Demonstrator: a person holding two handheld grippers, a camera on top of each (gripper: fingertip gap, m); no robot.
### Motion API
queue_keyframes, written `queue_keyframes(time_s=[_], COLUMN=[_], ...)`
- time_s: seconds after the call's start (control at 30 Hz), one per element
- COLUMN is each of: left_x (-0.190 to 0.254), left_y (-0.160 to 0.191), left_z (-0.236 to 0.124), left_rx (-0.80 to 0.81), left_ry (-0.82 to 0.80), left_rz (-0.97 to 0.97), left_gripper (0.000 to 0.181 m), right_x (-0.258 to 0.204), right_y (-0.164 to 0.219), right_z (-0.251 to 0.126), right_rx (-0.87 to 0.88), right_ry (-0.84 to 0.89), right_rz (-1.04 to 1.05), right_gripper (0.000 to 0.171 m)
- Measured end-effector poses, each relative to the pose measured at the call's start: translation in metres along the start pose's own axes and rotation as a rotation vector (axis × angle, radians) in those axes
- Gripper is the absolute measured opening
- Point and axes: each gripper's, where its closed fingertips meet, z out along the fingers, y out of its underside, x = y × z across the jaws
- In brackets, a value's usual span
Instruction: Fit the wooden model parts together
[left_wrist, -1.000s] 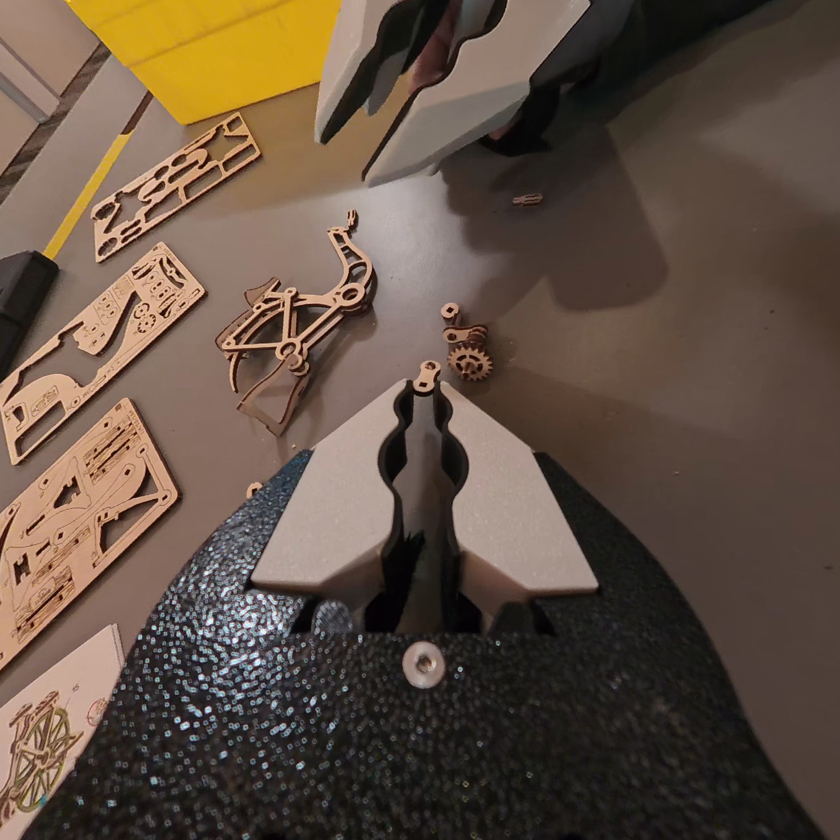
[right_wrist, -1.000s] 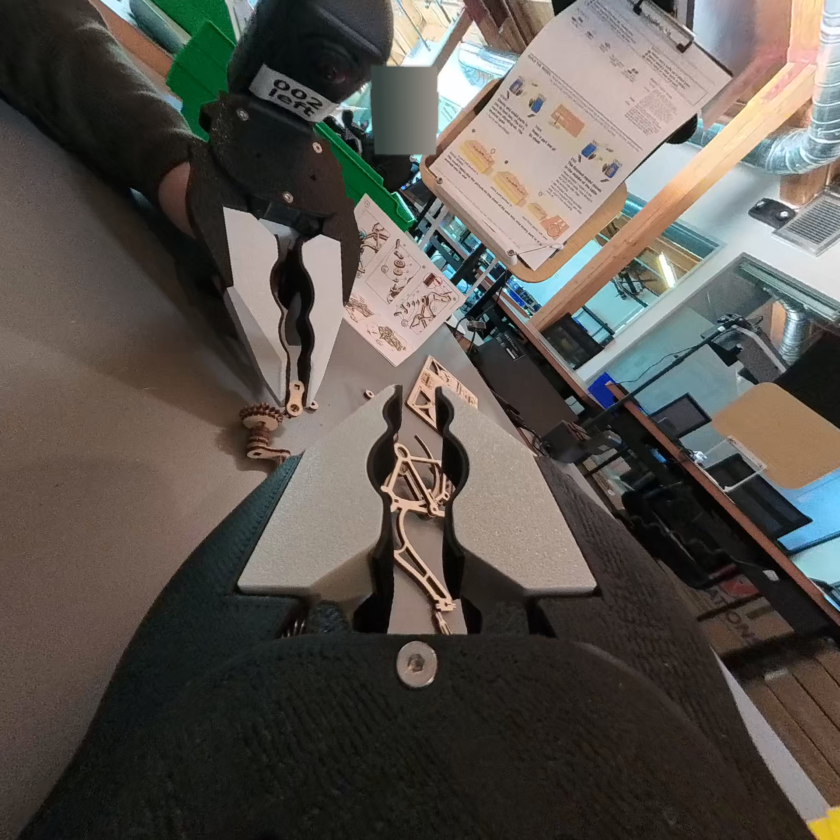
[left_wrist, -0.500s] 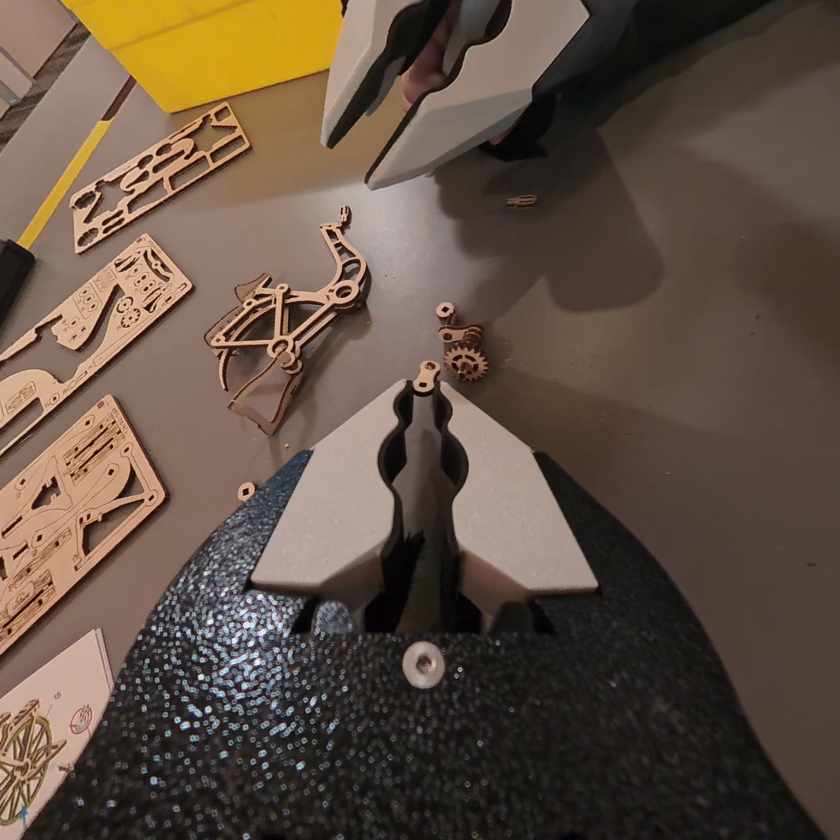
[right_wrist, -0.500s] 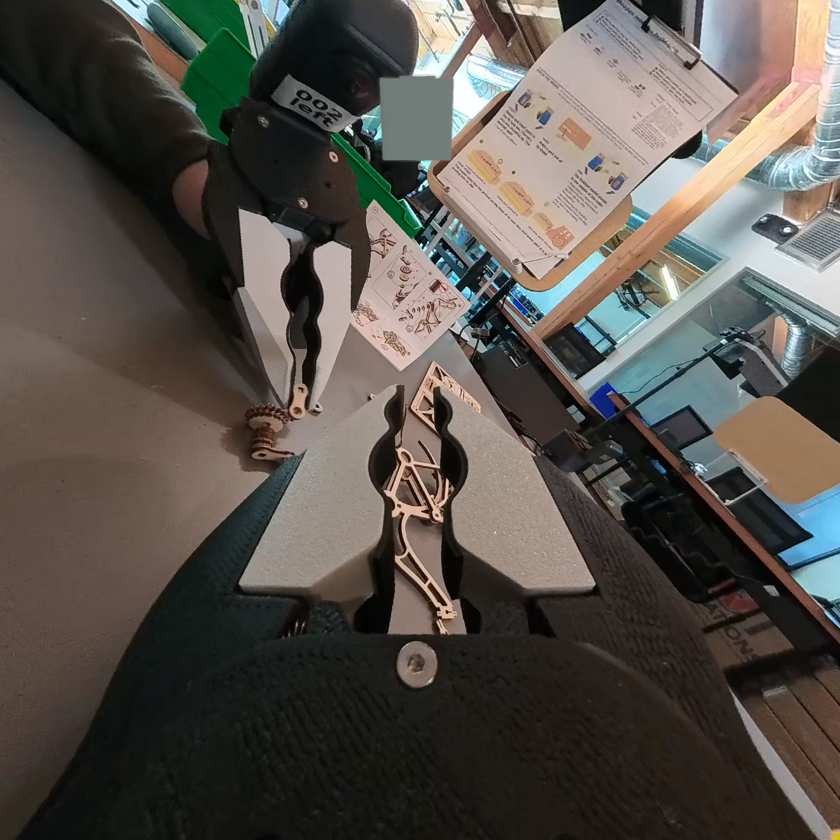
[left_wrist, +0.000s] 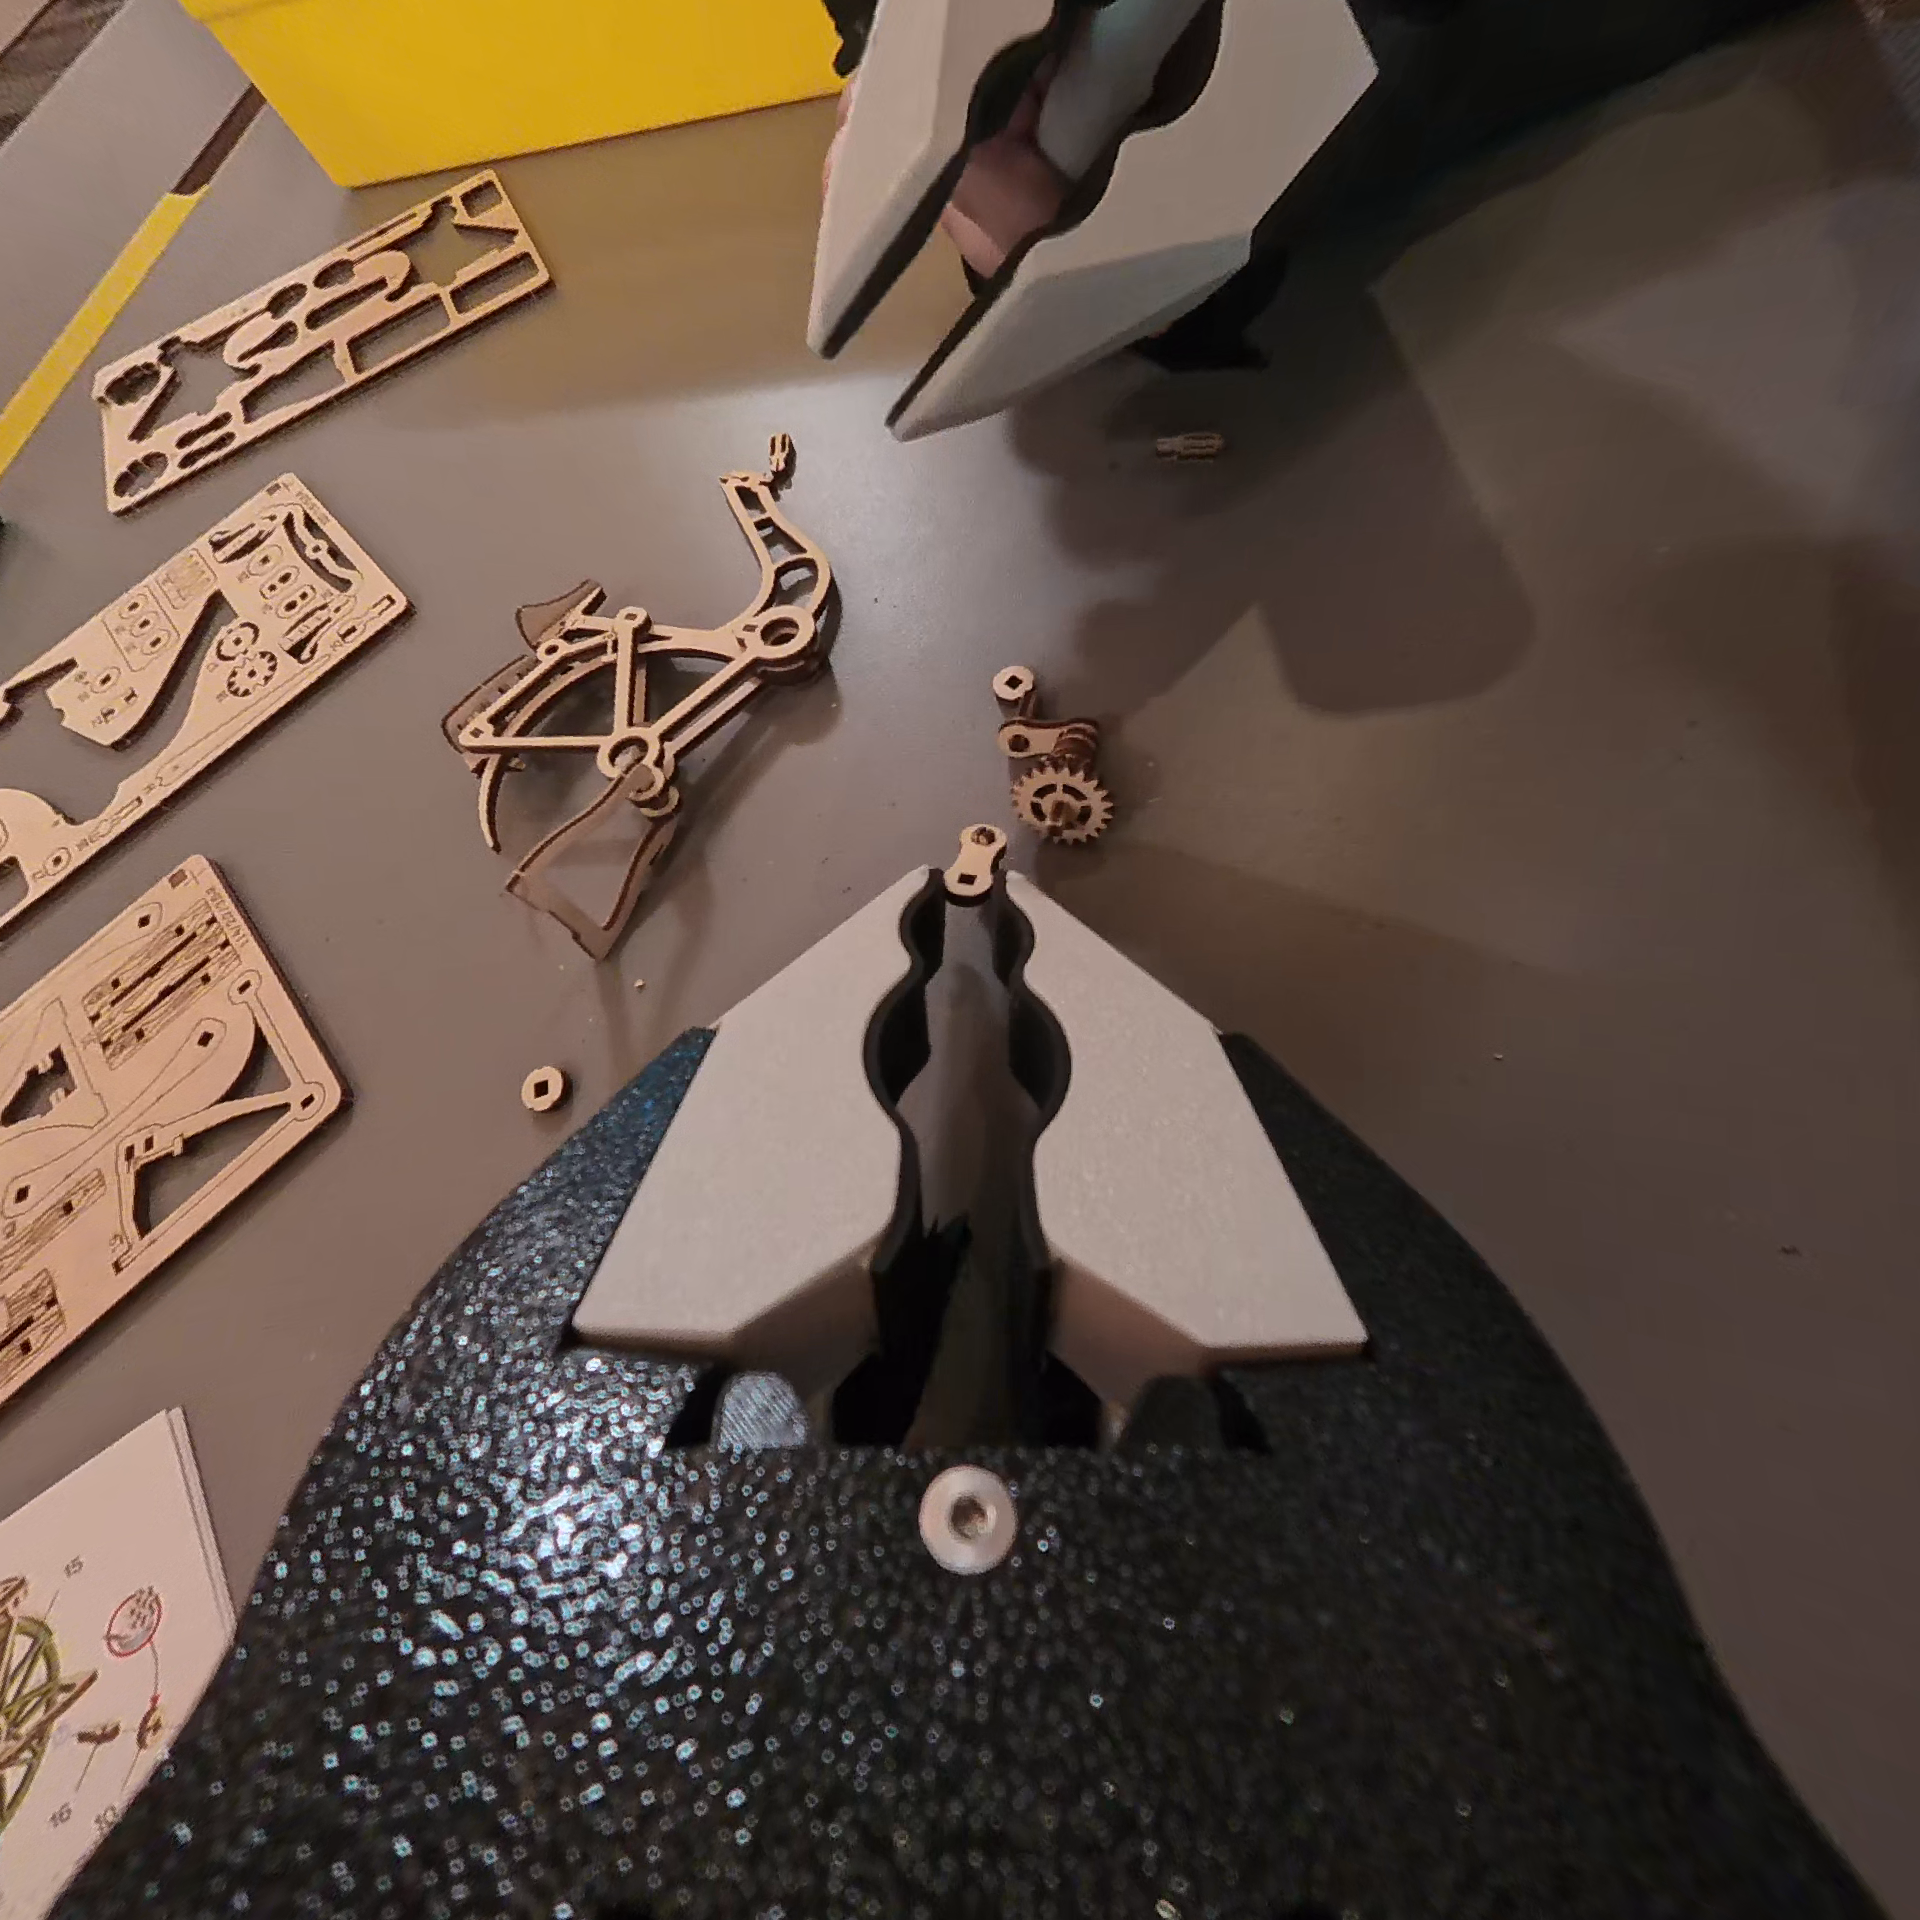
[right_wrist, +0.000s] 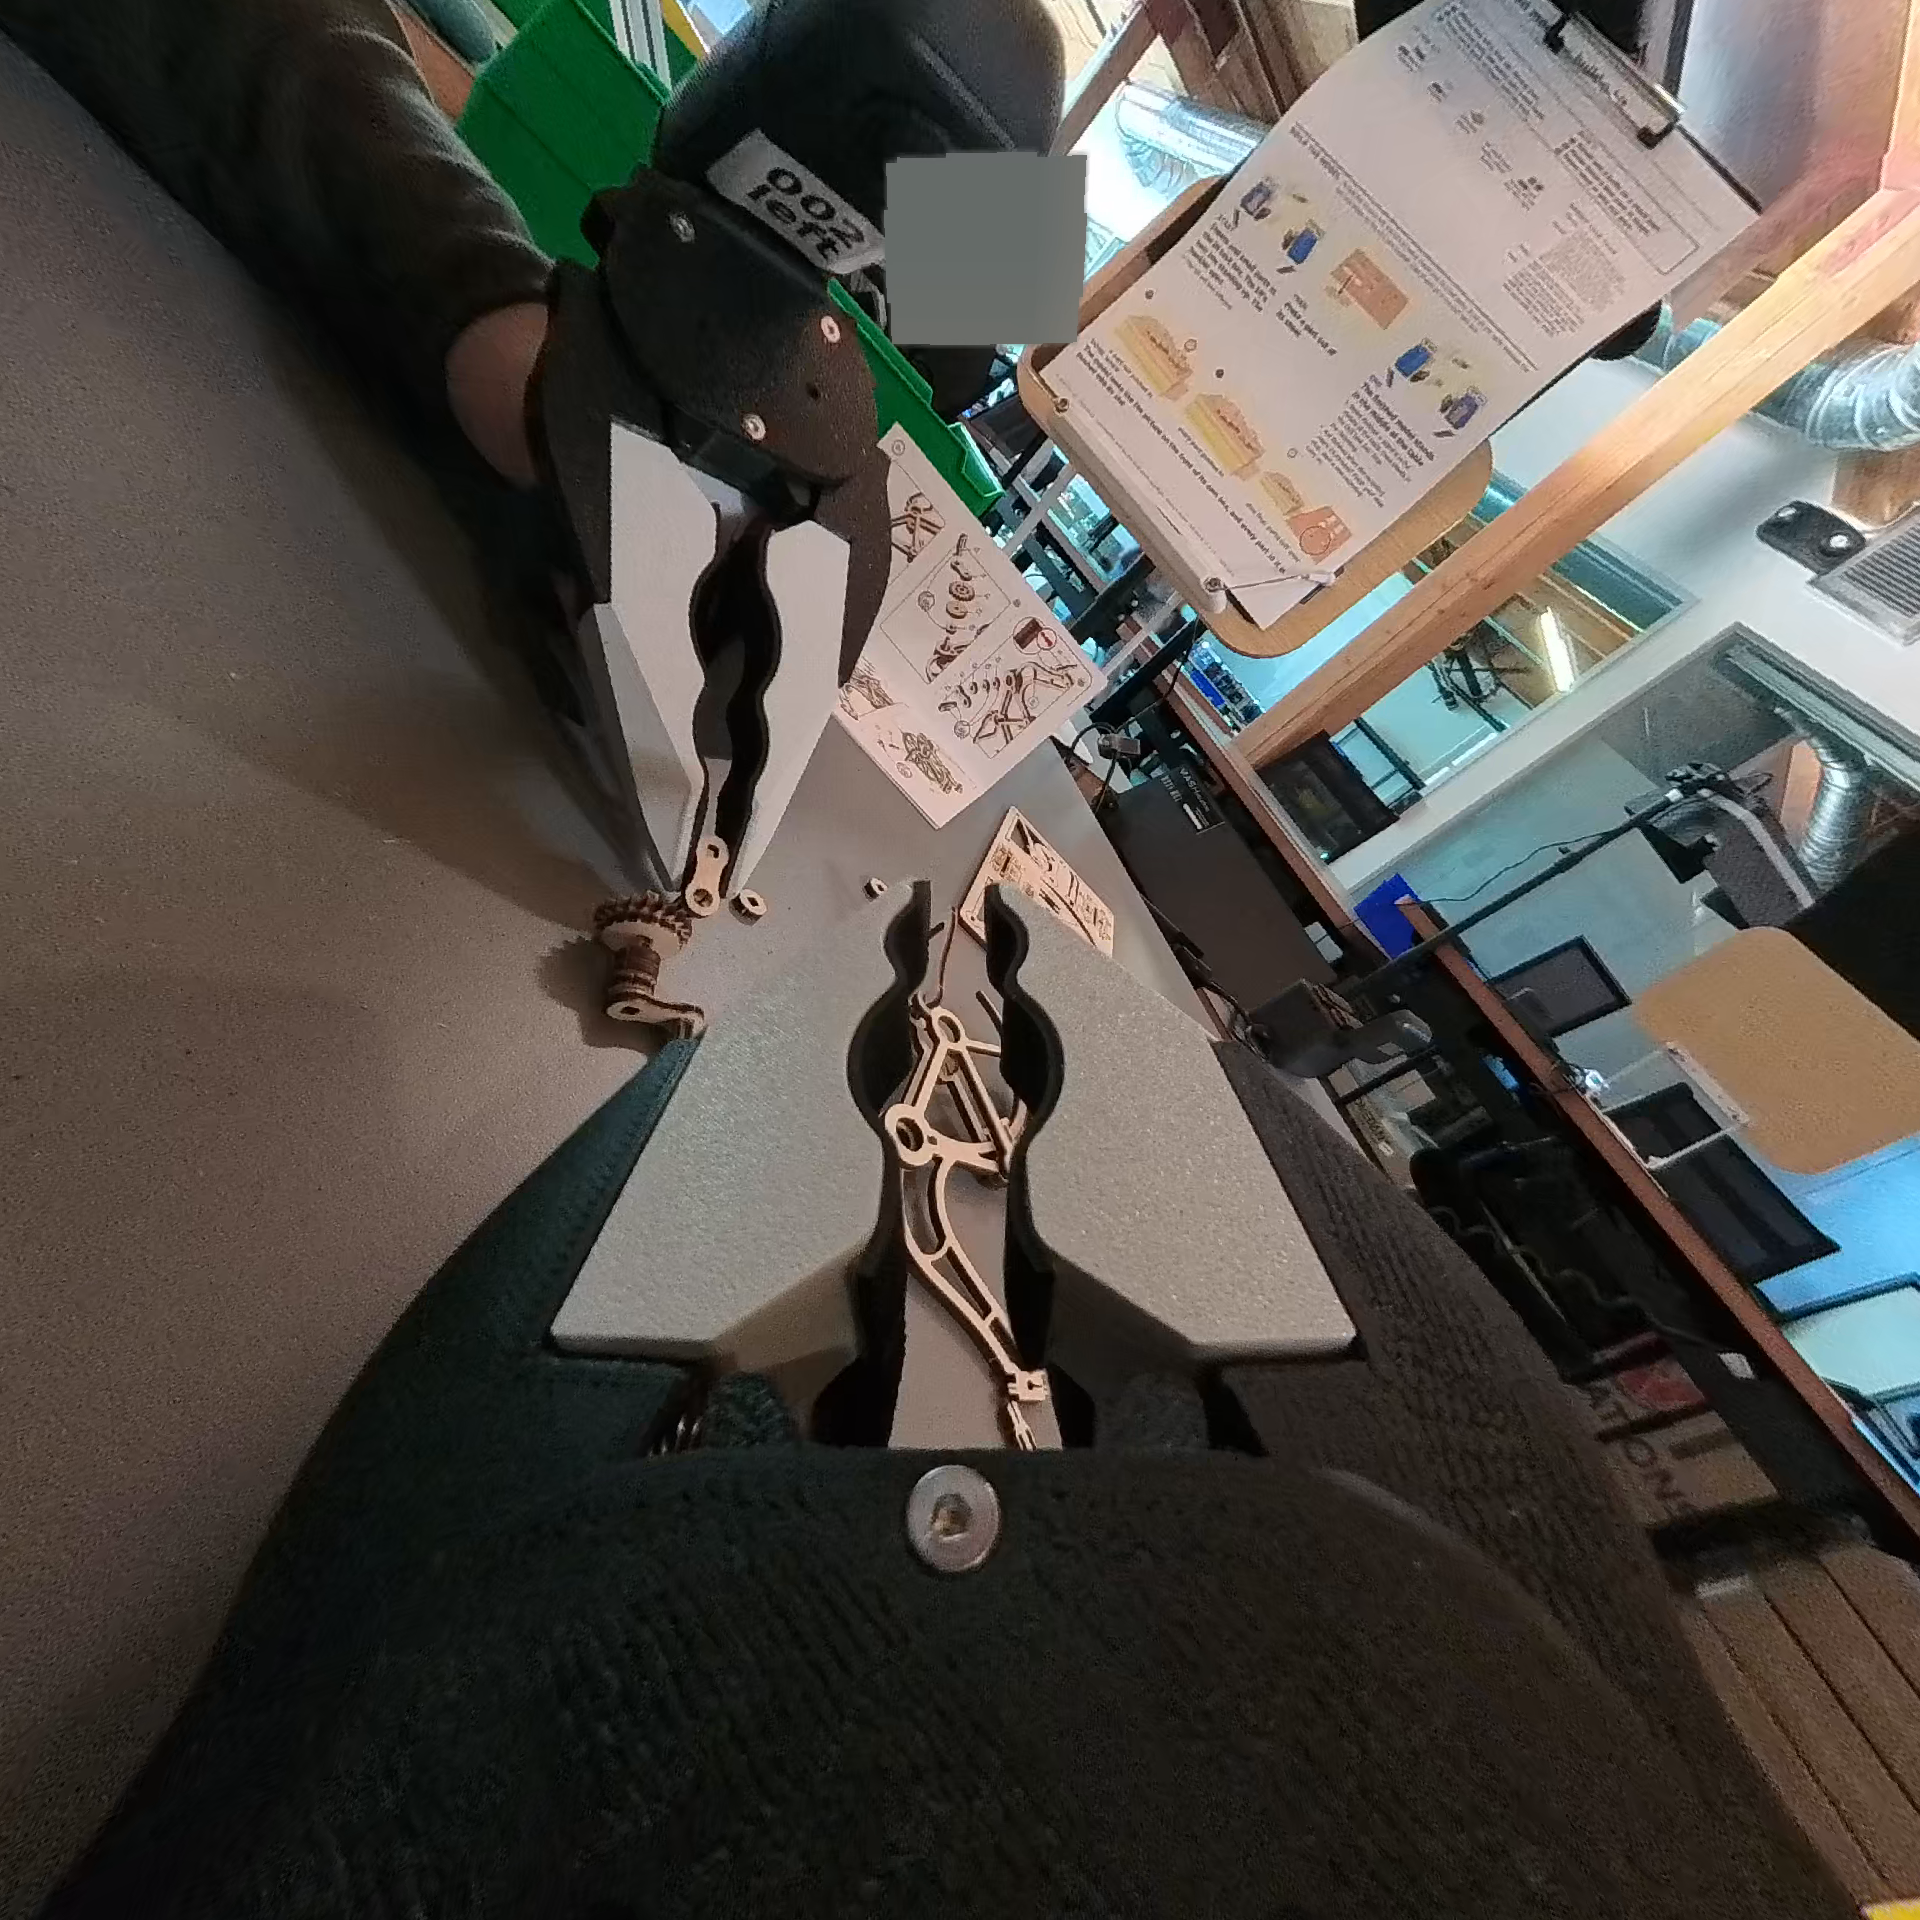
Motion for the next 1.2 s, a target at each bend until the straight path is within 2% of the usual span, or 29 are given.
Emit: queue_keyframes(time_s=[0.33, 0.53, 1.2], left_x=[0.005, 0.001, 0.009], left_y=[0.0, -0.007, -0.006], left_z=[-0.002, -0.007, -0.006], left_rx=[0.008, 0.063, 0.054], left_ry=[0.021, -0.018, -0.022], left_rz=[0.024, 0.037, 0.117], left_gripper=[0.006, 0.006, 0.006], right_x=[-0.01, -0.013, -0.02], right_y=[0.003, 0.005, 0.01], right_z=[0.003, 0.004, 0.003], right_rx=[-0.029, -0.047, -0.09], right_ry=[-0.027, -0.036, -0.043], right_rz=[-0.069, -0.089, -0.206], right_gripper=[0.007, 0.007, 0.005])
